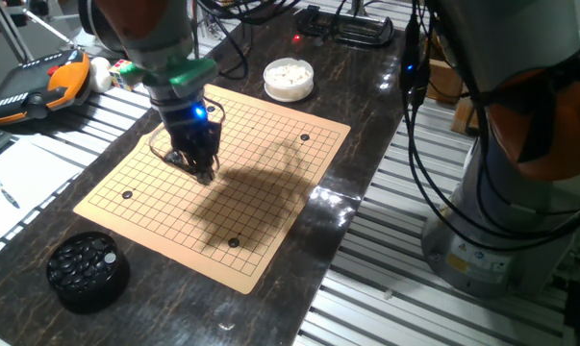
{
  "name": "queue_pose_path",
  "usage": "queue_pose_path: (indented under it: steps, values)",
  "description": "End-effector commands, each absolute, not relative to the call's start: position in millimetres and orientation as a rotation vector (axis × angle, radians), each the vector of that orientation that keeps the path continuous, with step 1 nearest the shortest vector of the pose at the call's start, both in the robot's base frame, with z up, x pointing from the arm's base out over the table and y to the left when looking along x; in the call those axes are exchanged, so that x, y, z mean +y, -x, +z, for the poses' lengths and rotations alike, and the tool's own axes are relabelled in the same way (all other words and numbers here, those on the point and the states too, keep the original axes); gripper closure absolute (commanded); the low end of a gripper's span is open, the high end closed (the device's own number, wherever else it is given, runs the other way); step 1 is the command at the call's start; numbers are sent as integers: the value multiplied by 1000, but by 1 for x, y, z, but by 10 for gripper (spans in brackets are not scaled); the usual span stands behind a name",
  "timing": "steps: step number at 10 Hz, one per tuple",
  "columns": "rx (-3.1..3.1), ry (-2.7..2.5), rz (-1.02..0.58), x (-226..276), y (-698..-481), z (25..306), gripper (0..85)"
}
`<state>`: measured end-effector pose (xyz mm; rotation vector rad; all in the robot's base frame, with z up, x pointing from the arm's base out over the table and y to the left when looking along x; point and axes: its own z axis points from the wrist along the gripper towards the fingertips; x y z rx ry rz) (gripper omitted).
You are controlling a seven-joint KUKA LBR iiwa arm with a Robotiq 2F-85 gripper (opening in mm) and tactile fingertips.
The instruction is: Play the first move as black on the 3-4 point in the upper right corner of the Go board
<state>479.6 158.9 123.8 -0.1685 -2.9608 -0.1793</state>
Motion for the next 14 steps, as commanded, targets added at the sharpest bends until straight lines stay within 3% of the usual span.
queue_pose_path:
  steps: [1, 4, 14]
  values:
    - [-2957, 171, -213, 160, -470, 121, 843]
    - [-2973, 178, -255, 170, -447, 110, 843]
    - [-2995, 61, -327, 166, -443, 74, 843]
